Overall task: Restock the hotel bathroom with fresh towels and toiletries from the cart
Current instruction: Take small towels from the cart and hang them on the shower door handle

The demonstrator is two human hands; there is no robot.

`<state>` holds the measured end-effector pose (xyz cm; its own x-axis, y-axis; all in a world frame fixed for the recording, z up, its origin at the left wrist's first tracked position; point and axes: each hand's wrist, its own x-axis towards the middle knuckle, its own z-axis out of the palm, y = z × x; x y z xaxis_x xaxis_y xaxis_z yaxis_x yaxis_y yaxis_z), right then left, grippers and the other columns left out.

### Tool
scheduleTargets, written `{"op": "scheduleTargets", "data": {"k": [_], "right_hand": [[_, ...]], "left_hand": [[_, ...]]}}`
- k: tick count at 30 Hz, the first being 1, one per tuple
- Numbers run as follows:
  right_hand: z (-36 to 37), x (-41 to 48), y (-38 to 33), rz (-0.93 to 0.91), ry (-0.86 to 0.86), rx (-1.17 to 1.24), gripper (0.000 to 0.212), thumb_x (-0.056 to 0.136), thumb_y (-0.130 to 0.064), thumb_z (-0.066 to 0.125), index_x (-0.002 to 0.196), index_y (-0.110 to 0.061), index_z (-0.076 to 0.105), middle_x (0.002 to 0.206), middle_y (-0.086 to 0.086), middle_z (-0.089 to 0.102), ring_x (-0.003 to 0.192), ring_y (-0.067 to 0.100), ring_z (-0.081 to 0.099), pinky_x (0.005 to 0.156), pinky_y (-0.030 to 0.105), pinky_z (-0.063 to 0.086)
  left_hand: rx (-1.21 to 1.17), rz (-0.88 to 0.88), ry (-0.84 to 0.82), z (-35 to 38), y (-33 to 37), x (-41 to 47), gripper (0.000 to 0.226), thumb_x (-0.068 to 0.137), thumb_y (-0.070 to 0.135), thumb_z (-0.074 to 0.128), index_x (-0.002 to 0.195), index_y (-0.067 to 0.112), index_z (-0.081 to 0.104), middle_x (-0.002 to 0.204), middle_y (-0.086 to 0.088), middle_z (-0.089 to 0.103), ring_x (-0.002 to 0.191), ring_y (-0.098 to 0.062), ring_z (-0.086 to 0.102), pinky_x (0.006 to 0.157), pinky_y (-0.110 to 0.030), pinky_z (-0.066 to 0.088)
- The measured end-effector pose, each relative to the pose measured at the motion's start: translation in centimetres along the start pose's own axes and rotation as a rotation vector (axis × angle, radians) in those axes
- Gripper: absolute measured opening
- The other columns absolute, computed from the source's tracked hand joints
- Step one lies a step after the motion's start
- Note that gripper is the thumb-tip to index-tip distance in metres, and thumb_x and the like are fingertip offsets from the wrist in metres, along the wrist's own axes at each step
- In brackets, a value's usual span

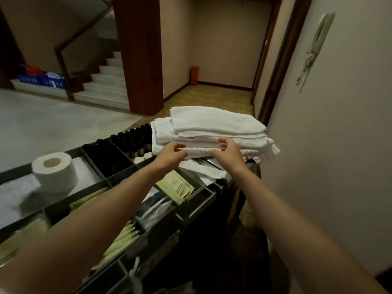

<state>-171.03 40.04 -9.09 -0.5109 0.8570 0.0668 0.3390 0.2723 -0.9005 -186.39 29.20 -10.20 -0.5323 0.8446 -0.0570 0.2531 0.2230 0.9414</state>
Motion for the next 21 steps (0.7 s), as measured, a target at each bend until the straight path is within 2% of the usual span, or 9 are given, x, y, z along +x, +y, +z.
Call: {"op": "scheduleTargets", "data": {"k": [3,6,11,12,13,15,17,19,21], "right_hand": [[1.1,6.4,0.4,-0.048,-0.059,-0.024,0.058,0.088,-0.017,0.066,0.142,-0.014,0.044,0.142,0.007,0.047,0.128,0.022,0.048,0.099,0.033,0.044],[2.4,12.3,0.6,-0.079,-0.148,-0.081,0.061,0.086,-0.018,0.068,0.142,-0.015,0.044,0.142,0.006,0.048,0.130,0.021,0.048,0.102,0.035,0.045],[4.2,19.8,1.3,-0.213,-0.323,-0.263,0.075,0.076,-0.021,0.074,0.144,-0.021,0.043,0.148,0.003,0.044,0.133,0.019,0.047,0.106,0.037,0.045],[4.5,21.0,1.6,-0.253,-0.371,-0.311,0.077,0.076,-0.023,0.076,0.145,-0.022,0.041,0.150,0.002,0.042,0.136,0.020,0.044,0.109,0.039,0.042],[4.8,22.0,1.8,-0.308,-0.413,-0.381,0.081,0.076,-0.026,0.078,0.147,-0.022,0.039,0.153,0.001,0.039,0.140,0.020,0.038,0.114,0.042,0.036],[5.1,23.7,2.2,-0.427,-0.489,-0.559,0.085,0.077,-0.036,0.078,0.150,-0.025,0.034,0.159,0.001,0.028,0.149,0.022,0.019,0.122,0.049,0.012],[5.6,25.0,2.9,-0.533,-0.510,-0.706,0.088,0.077,-0.048,0.075,0.151,-0.029,0.031,0.163,0.000,0.019,0.151,0.021,0.008,0.120,0.051,-0.002],[6.0,25.7,3.8,-0.605,-0.494,-0.770,0.093,0.075,-0.061,0.070,0.153,-0.033,0.027,0.163,-0.002,0.017,0.150,0.021,0.010,0.119,0.048,0.001],[6.2,26.4,4.5,-0.637,-0.473,-0.785,0.097,0.070,-0.075,0.061,0.152,-0.038,0.025,0.162,-0.004,0.020,0.146,0.021,0.017,0.116,0.043,0.008]], "left_hand": [[-0.003,-0.004,0.072,-0.2,-0.2,5.2,0.039,0.096,0.017,0.054,0.134,0.011,0.051,0.120,-0.011,0.060,0.108,-0.024,0.060,0.083,-0.034,0.049],[0.034,-0.041,0.173,-0.6,-0.3,10.0,0.041,0.094,0.021,0.055,0.134,0.014,0.051,0.126,-0.007,0.058,0.110,-0.020,0.058,0.087,-0.033,0.050],[0.060,-0.102,0.320,-0.9,-0.5,16.2,0.048,0.093,0.019,0.054,0.140,0.016,0.045,0.145,-0.007,0.045,0.125,-0.017,0.047,0.090,-0.031,0.042],[0.063,-0.121,0.340,-0.7,-0.7,17.1,0.050,0.093,0.019,0.052,0.142,0.015,0.042,0.147,-0.007,0.042,0.122,-0.015,0.046,0.091,-0.031,0.042],[0.069,-0.147,0.348,-0.5,-0.9,17.8,0.052,0.094,0.019,0.051,0.145,0.014,0.039,0.148,-0.007,0.041,0.116,-0.013,0.046,0.088,-0.031,0.041],[0.084,-0.213,0.344,-0.3,-1.2,18.8,0.057,0.095,0.024,0.048,0.149,0.015,0.031,0.147,-0.007,0.041,0.105,-0.013,0.050,0.082,-0.030,0.044],[0.120,-0.277,0.339,-0.5,-1.5,19.7,0.064,0.092,0.032,0.047,0.151,0.017,0.026,0.147,-0.008,0.043,0.111,-0.021,0.055,0.092,-0.035,0.048],[0.138,-0.309,0.332,-1.0,-1.9,20.5,0.066,0.092,0.034,0.046,0.152,0.017,0.025,0.146,-0.009,0.043,0.124,-0.027,0.049,0.103,-0.040,0.043],[0.131,-0.327,0.335,-1.3,-1.8,21.2,0.056,0.095,0.029,0.043,0.148,0.014,0.033,0.143,-0.007,0.045,0.128,-0.026,0.045,0.103,-0.037,0.040]]}}
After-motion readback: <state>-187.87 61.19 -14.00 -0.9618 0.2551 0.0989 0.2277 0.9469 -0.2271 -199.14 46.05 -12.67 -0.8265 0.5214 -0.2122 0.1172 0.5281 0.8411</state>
